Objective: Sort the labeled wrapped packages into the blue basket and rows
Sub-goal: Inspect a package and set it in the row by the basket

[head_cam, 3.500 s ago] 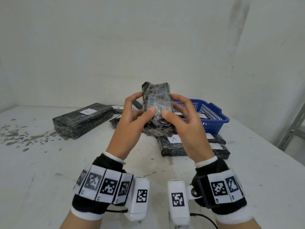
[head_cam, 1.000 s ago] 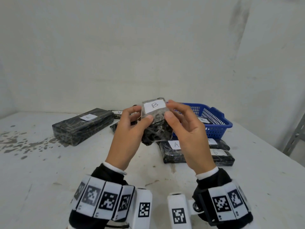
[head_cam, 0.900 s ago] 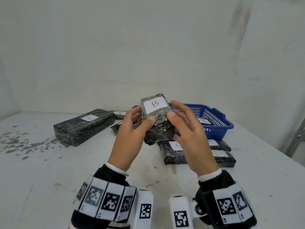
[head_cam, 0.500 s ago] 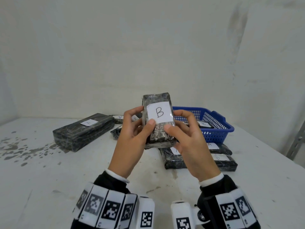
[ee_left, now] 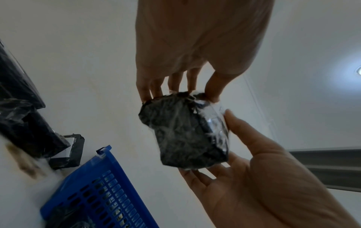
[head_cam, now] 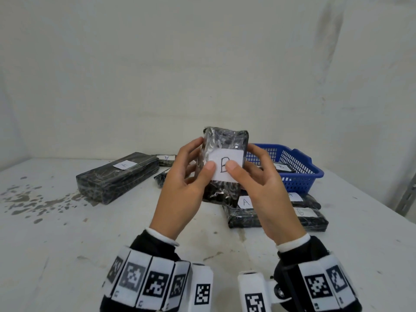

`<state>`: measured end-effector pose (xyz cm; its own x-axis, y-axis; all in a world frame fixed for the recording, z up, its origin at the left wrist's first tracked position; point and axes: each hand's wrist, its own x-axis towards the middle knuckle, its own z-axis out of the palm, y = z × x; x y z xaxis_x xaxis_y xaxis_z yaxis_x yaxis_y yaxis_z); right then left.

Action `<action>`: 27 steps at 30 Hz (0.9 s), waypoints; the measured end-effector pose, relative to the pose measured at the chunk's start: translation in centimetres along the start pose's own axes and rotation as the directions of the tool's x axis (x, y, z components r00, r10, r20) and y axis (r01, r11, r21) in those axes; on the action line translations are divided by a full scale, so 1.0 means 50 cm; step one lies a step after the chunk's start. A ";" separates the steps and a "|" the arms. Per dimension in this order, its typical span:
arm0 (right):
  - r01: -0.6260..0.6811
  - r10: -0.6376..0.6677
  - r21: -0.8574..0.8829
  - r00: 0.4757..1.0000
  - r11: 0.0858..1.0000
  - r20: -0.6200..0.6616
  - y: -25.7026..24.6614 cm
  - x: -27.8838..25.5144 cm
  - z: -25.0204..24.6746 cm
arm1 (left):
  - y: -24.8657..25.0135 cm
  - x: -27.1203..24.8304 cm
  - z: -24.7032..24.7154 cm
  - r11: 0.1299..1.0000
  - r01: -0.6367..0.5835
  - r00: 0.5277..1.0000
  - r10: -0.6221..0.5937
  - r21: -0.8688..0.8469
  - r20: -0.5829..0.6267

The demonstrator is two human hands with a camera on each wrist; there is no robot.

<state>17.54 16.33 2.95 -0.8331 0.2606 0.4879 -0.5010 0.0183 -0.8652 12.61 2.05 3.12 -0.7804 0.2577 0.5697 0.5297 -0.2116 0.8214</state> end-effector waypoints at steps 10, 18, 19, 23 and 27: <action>0.002 -0.002 -0.012 1.000 1.000 -0.002 0.000 -0.001 0.004 | -0.004 0.002 0.002 0.998 0.044 0.992 -0.049 -0.051 -0.112; -0.009 0.007 -0.096 1.000 0.995 -0.021 0.002 0.006 -0.006 | -0.013 -0.002 0.003 0.998 0.029 1.000 -0.029 0.048 -0.001; -0.026 0.022 -0.081 0.999 0.996 -0.043 0.002 0.008 -0.011 | -0.019 -0.002 0.002 0.997 0.061 0.998 -0.061 0.051 0.004; -0.153 0.147 -0.067 0.985 0.986 -0.086 -0.007 0.019 -0.036 | -0.032 0.000 0.003 0.983 0.160 0.985 -0.154 0.091 -0.072; -0.212 0.197 -0.174 0.975 0.962 -0.102 -0.024 0.025 -0.075 | -0.030 0.004 0.007 0.977 0.203 0.971 -0.191 0.071 -0.141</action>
<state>18.00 20.25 4.15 -0.8869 0.3563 0.2939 -0.2642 0.1305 -0.9556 11.79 2.75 2.03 -0.9062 0.1583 0.3921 0.3827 -0.0878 0.9197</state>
